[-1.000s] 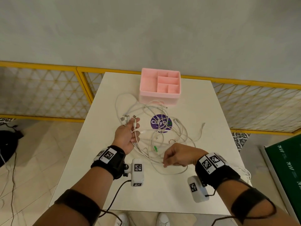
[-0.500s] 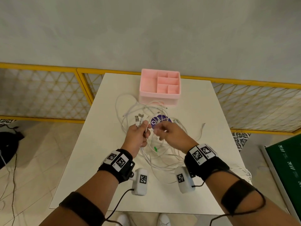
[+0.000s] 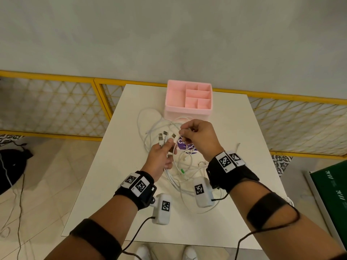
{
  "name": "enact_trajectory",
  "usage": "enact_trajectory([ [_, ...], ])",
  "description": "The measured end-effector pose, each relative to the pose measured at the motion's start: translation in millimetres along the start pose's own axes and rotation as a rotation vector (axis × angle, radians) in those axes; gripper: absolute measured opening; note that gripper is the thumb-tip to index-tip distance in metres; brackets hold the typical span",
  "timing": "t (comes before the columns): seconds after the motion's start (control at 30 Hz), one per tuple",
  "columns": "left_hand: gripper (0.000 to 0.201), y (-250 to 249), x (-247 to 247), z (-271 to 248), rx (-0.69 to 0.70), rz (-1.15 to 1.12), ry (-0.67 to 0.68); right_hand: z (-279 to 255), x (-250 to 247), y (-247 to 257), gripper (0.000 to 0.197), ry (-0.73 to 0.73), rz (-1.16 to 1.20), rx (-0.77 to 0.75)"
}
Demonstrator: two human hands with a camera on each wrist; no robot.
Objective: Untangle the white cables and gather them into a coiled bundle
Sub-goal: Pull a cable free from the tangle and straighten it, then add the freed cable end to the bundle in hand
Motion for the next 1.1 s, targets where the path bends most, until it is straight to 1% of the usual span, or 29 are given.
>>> enact_trajectory([
  [0.07,0.032,2,-2,2,-0.026,-0.007,0.000,-5,6,1,0.008,0.083,-0.053,-0.015],
  [0.13,0.033,4,-3,2,-0.038,-0.004,0.022,-12,17,0,0.013,0.196,-0.105,-0.016],
  [0.17,0.034,5,-2,1,-0.036,0.006,0.036,-13,20,-1,0.018,0.215,-0.128,-0.018],
  [0.23,0.036,5,1,-2,-0.026,0.025,0.063,-9,19,-1,0.021,0.159,-0.137,-0.033],
  [0.33,0.037,1,5,-6,-0.002,0.018,0.079,-2,15,1,0.016,0.054,-0.151,-0.112],
  [0.4,0.037,-1,6,-7,0.029,0.036,0.084,-3,14,3,0.011,0.021,-0.154,-0.150],
  [0.5,0.036,-1,4,-6,0.077,0.089,0.083,-5,14,1,0.007,-0.010,-0.123,-0.121],
  [0.57,0.037,-1,2,-5,0.108,0.140,0.066,-4,15,-2,0.007,-0.009,-0.150,-0.135],
  [0.6,0.037,-1,1,-6,0.117,0.162,0.063,-3,16,-3,0.011,-0.001,-0.197,-0.159],
  [0.67,0.039,1,5,-7,0.106,0.157,0.093,-4,23,-6,0.023,0.071,-0.248,-0.169],
  [0.73,0.042,1,12,-11,0.070,0.112,0.148,-10,32,-8,0.033,0.176,-0.213,-0.128],
  [0.8,0.043,0,17,-14,0.035,0.079,0.158,-15,37,-5,0.037,0.224,-0.192,-0.124],
  [0.87,0.040,-2,18,-14,-0.001,0.046,0.152,-15,38,-4,0.038,0.245,-0.192,-0.130],
  [1.0,0.034,-7,17,-12,-0.039,0.003,0.160,-14,38,0,0.020,0.283,-0.269,-0.230],
  [1.1,0.030,-4,16,-11,-0.071,-0.016,0.177,-14,37,-2,0.025,0.286,-0.263,-0.210],
])
Point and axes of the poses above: each hand's wrist, its own z-axis towards the middle knuckle, its own x-axis out of the palm, y = z × x, the point moved 7 cm from there along z, towards the middle knuckle, and after that the axes turned 13 degrees about -y, right-handed, at the moved point
